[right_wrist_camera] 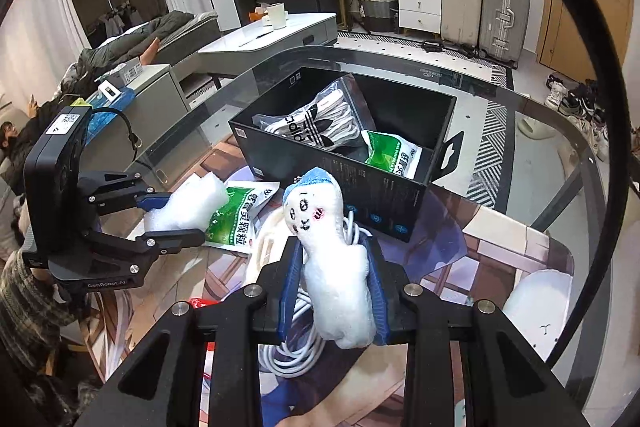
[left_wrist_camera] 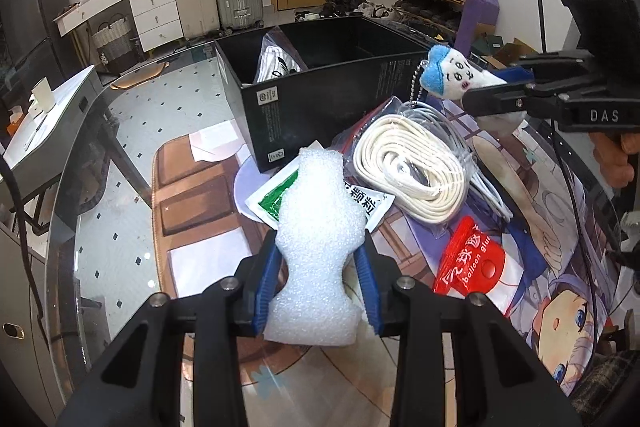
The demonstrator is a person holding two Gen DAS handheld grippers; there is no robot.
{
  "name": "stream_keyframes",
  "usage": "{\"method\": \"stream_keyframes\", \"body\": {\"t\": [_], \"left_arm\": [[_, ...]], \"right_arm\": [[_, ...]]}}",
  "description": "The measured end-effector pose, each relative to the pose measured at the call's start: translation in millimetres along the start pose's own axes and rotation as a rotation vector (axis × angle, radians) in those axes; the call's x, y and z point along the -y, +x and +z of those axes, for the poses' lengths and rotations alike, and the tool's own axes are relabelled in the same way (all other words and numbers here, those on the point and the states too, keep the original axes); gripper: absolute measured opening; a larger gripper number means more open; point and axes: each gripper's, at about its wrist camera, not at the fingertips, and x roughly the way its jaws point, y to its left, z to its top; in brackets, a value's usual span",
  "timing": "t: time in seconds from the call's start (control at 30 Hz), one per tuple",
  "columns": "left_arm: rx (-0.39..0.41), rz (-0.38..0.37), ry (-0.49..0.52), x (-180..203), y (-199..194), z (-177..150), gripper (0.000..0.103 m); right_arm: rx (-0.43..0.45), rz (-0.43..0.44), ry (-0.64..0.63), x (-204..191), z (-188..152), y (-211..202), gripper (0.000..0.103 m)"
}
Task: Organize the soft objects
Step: 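Lift the white foam with the left gripper while the right gripper lifts the plush toy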
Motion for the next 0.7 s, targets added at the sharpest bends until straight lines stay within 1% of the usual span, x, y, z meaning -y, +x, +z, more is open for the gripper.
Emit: {"method": "stream_keyframes", "body": {"t": [0.07,0.2,0.3,0.37,0.43,0.57,0.7], "left_arm": [[0.001,0.003,-0.007,0.1,0.4,3.4,0.036],[0.015,-0.002,-0.017,0.5,-2.3,8.6,0.036],[0.015,0.01,-0.005,3.3,-3.2,9.8,0.036],[0.014,0.004,-0.005,5.0,-3.2,12.5,0.036],[0.019,-0.011,-0.014,4.8,-3.6,15.3,0.036],[0.028,-0.006,-0.009,4.4,-5.0,19.6,0.036],[0.031,-0.011,-0.008,5.7,-5.2,24.7,0.036]], "right_arm": [[-0.02,0.007,0.006,-4.1,-3.3,5.5,0.031],[-0.018,0.027,0.017,-9.0,-8.3,5.0,0.031],[0.007,0.015,0.019,-10.2,-8.6,-2.8,0.031],[0.015,0.021,0.036,-6.5,-8.5,-7.1,0.031],[0.015,-0.001,0.036,-4.7,-8.8,-9.1,0.031],[0.011,-0.014,0.034,-1.1,-10.3,-11.7,0.031],[0.034,-0.018,0.03,0.6,-7.9,-15.2,0.031]]}}
